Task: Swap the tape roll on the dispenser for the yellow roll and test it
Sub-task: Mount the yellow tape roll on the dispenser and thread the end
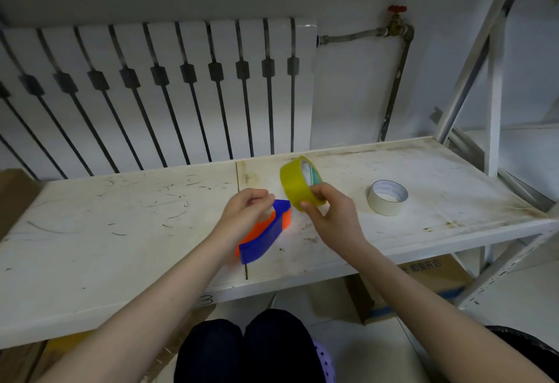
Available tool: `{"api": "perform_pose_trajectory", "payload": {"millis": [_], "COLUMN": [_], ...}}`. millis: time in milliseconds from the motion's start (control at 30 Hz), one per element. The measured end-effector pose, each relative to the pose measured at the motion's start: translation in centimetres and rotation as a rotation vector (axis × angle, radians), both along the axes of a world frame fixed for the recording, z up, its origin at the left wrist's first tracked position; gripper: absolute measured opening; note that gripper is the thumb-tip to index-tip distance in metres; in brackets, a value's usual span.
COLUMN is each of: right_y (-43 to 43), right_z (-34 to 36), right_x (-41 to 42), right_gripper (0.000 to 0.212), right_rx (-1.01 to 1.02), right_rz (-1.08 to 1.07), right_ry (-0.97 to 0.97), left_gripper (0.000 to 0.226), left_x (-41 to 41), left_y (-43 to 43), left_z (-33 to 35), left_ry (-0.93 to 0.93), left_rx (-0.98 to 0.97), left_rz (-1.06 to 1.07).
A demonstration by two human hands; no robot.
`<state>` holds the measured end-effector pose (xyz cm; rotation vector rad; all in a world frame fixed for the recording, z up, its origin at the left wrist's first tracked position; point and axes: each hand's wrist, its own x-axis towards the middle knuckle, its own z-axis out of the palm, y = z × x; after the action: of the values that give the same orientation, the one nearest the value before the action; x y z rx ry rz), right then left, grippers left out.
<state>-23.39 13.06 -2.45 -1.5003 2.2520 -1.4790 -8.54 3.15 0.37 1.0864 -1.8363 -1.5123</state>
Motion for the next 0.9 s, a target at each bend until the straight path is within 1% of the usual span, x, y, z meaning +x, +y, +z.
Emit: {"api": "perform_pose_trajectory", "payload": {"millis": [67,133,200,233,333,433,533,600,667,700,767,800,867,900], "right_y": [0.1,0.1,0.0,-0.1,-0.3,-0.4,-0.8,-1.2,-1.3,-1.5,-2.0,-2.3,-3.0,-3.3], "right_z": [0.7,0.9,1.0,1.0,1.2,1.7,2.4,2.6,2.8,2.6,1.8,1.6,1.3,1.3], "right_x": [1.3,2.6,3.8,4.2,4.9,5.5,6.1,6.5,6.9,7.0,7.2,7.3,7.2,7.2], "right_gripper": [0.017,0.024,0.027,0.027,0.019,0.015,0.023,0.037,0.048,0.048,0.039,0.032,0.022,0.019], "right_rx": [-0.116,-0.17,-0.183,-0.173,-0.136,-0.172,-0.15,-0.107,-0.043,0.011,0.115,0.127,0.092,0.072], "right_rz": [0.125,0.218,0.274,0.296,0.296,0.245,0.19,0.208,0.314,0.385,0.461,0.443,0.38,0.358], "right_ry": [-0.044,-0.055,-0.039,-0.028,-0.016,-0.106,-0.059,-0.085,-0.154,-0.121,0.065,0.14,0.235,0.295], "left_gripper": [0.037,0.032,0.024,0.021,0.022,0.024,0.024,0.022,0.034,0.04,0.038,0.034,0.031,0.03], "left_x": [0.3,0.7,1.1,1.4,2.3,3.6,4.6,5.3,5.7,6.0,6.6,6.8,7.3,7.3], "left_y": [0.8,1.6,2.2,2.4,2.4,2.1,1.8,1.4,0.6,0.1,-0.9,-1.5,-2.5,-2.9], "left_z": [0.7,1.5,2.2,2.5,2.6,2.5,2.2,1.8,1.6,1.5,1.4,1.4,0.8,0.5], "left_ry": [0.097,0.214,0.328,0.353,0.341,0.26,0.177,0.202,0.31,0.405,0.627,0.689,0.712,0.677], "left_rx": [0.063,0.082,0.099,0.09,0.013,-0.064,-0.097,-0.062,0.084,0.208,0.482,0.591,0.72,0.739], "left_rz": [-0.102,-0.15,-0.133,-0.111,-0.066,-0.066,-0.085,-0.069,-0.039,-0.032,-0.031,-0.038,-0.042,-0.017]}}
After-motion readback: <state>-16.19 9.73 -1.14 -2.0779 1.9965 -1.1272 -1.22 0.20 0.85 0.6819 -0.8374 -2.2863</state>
